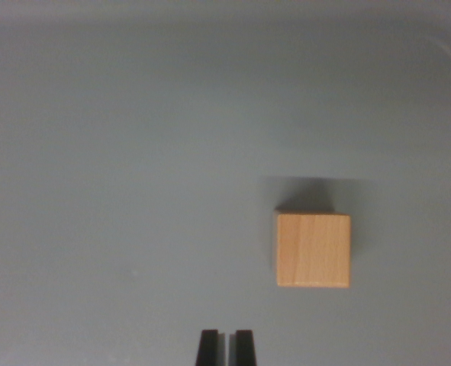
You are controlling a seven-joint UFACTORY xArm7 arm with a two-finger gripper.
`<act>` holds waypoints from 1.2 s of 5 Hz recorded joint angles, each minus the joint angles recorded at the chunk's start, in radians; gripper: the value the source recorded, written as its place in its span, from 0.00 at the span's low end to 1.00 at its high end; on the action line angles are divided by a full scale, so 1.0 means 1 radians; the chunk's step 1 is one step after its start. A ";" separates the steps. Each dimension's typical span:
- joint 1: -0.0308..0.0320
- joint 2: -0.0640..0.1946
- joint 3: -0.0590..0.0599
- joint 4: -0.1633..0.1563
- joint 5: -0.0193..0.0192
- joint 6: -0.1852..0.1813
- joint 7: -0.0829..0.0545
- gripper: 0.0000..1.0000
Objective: Push wooden cube
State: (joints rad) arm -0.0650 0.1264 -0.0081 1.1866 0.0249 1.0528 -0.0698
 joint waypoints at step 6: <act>-0.0159 0.044 -0.015 -0.103 0.0021 -0.138 -0.029 0.00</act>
State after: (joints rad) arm -0.0809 0.1707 -0.0236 1.0838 0.0271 0.9146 -0.0985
